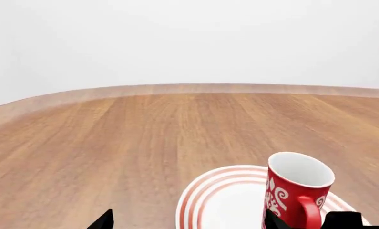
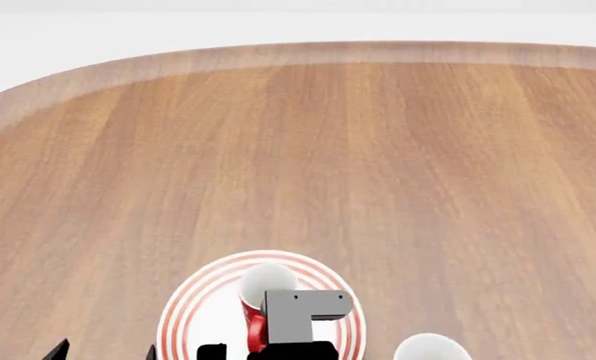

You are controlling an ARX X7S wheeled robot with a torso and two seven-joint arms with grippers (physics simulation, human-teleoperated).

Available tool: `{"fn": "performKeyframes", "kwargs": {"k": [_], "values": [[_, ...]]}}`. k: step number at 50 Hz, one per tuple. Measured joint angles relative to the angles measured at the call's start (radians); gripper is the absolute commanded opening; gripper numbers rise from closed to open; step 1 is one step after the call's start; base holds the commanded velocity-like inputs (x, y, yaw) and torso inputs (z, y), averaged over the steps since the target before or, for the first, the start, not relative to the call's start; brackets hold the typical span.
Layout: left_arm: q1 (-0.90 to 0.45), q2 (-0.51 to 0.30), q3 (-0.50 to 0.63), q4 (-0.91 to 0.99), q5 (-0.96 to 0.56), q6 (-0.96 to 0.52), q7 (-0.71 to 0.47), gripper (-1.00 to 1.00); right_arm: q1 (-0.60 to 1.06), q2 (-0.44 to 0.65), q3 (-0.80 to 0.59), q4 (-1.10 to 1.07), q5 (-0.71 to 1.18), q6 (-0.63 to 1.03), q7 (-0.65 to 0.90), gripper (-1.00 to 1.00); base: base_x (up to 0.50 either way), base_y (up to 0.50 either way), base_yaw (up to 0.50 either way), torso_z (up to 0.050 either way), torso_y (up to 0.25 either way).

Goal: Put the red mug on the left plate.

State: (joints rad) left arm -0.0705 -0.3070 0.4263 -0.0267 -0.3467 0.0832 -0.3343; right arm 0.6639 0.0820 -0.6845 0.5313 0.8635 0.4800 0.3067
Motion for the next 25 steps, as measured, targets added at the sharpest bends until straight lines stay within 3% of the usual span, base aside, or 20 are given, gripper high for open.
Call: {"fn": "performKeyframes", "kwargs": {"k": [25], "values": [[0.012, -0.020, -0.014, 0.073, -0.021, -0.018, -0.030, 1.00, -0.096, 0.099, -0.009, -0.262, -0.011, -0.019, 0.122, 1.00, 0.00, 0.00, 0.00, 0.000, 0.000]]}}
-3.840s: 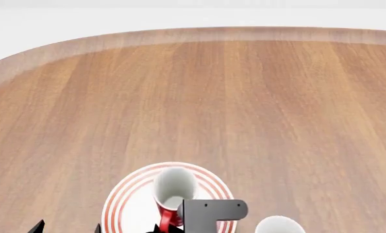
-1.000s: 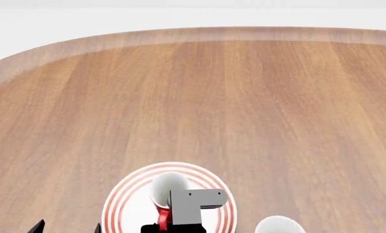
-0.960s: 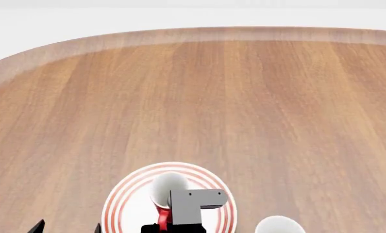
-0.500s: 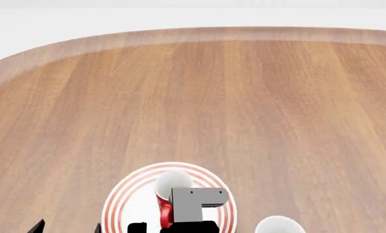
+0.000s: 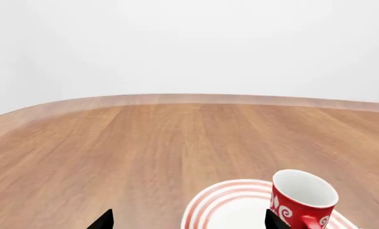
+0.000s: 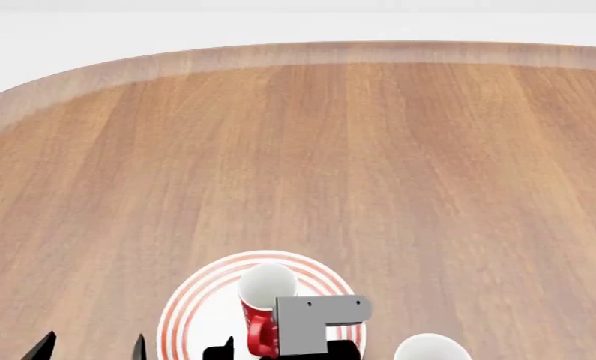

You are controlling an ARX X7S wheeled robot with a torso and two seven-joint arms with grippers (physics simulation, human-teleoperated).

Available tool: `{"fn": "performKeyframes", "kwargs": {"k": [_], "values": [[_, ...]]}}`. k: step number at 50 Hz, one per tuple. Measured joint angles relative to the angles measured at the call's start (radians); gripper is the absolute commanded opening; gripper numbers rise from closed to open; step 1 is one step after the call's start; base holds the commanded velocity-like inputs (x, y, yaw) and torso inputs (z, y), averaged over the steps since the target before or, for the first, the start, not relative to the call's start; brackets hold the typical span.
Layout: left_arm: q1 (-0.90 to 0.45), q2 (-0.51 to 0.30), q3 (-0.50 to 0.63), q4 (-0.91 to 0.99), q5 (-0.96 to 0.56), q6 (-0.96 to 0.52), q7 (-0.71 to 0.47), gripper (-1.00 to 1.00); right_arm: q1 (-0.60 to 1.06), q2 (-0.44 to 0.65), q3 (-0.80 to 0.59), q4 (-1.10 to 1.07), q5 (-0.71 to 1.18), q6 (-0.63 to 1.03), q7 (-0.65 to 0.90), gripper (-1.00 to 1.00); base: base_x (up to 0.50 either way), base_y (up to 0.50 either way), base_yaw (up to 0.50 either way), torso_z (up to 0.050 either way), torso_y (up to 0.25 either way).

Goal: Put the red mug on the left plate.

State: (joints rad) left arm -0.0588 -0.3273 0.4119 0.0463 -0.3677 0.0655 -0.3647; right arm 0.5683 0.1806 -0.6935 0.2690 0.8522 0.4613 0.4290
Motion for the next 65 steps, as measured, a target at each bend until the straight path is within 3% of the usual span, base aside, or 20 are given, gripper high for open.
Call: {"fn": "performKeyframes", "kwargs": {"k": [11, 26, 49, 58, 65], "values": [[0.016, -0.045, 0.000, 0.194, 0.006, -0.081, -0.058, 1.00, -0.049, 0.065, 0.004, -0.161, -0.011, -0.008, 0.076, 1.00, 0.00, 0.00, 0.00, 0.000, 0.000], [-0.002, -0.093, 0.017, 0.500, -0.012, -0.316, -0.170, 1.00, -0.101, 0.150, 0.036, -0.365, 0.019, -0.012, 0.141, 1.00, 0.00, 0.00, 0.00, 0.000, 0.000], [-0.075, -0.113, 0.034, 0.817, -0.092, -0.613, -0.297, 1.00, -0.189, 0.273, 0.073, -0.710, 0.037, -0.037, 0.227, 1.00, 0.00, 0.00, 0.00, 0.000, 0.000], [-0.109, -0.126, 0.042, 0.914, -0.136, -0.688, -0.351, 1.00, -0.222, 0.316, 0.080, -0.822, 0.019, -0.054, 0.256, 1.00, 0.00, 0.00, 0.00, 0.000, 0.000], [-0.188, -0.197, 0.121, 0.957, -0.219, -0.671, -0.473, 1.00, -0.247, 0.347, 0.086, -0.900, 0.008, -0.068, 0.273, 1.00, 0.00, 0.00, 0.00, 0.000, 0.000]]}}
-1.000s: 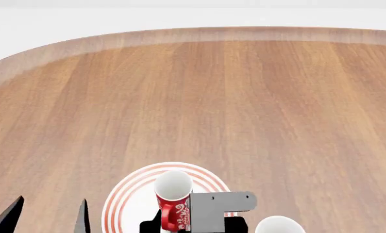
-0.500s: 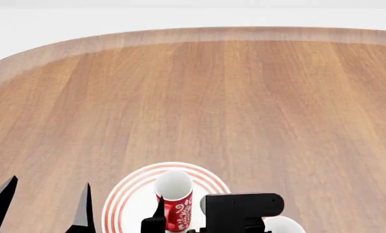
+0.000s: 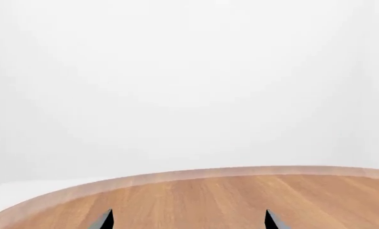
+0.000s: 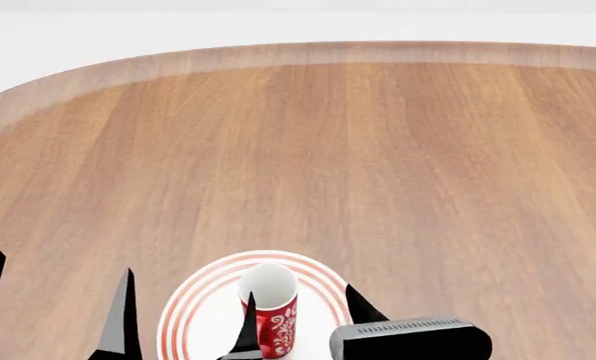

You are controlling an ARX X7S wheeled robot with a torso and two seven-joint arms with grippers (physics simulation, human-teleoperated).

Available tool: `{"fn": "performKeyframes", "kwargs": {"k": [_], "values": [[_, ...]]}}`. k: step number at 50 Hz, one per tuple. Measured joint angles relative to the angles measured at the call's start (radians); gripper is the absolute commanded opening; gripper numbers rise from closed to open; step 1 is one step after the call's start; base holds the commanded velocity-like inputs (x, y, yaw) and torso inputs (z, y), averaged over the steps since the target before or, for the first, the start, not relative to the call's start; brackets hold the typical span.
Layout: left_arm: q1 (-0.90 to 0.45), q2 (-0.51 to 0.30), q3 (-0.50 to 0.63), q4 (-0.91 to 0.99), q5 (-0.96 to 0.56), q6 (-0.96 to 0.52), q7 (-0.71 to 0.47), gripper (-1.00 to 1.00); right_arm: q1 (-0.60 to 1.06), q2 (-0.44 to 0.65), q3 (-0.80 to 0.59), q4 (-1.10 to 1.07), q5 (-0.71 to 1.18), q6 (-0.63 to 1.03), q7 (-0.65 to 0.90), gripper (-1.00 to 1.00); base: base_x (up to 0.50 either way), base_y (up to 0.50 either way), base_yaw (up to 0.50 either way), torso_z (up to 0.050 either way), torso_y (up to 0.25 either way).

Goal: Put the red mug on the left plate.

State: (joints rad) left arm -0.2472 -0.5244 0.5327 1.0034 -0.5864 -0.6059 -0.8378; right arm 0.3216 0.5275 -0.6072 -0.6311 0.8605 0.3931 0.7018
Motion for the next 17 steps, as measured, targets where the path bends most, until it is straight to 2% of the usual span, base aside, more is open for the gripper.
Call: {"fn": "performKeyframes", "kwargs": {"k": [5, 11, 17], "values": [[-0.123, -0.088, 0.146, 0.017, -0.071, 0.076, -0.143, 1.00, -0.018, 0.020, 0.004, -0.052, -0.007, -0.011, 0.011, 1.00, 0.00, 0.00, 0.00, 0.000, 0.000], [-0.334, -0.186, 0.403, 0.029, -0.131, 0.200, -0.330, 1.00, -0.038, 0.040, 0.008, -0.105, -0.020, -0.022, 0.025, 1.00, 0.00, 0.00, 0.00, 0.000, 0.000], [-0.534, -0.244, 0.646, 0.035, -0.162, 0.309, -0.484, 1.00, -0.055, 0.058, 0.009, -0.152, -0.034, -0.030, 0.037, 1.00, 0.00, 0.00, 0.00, 0.000, 0.000]]}}
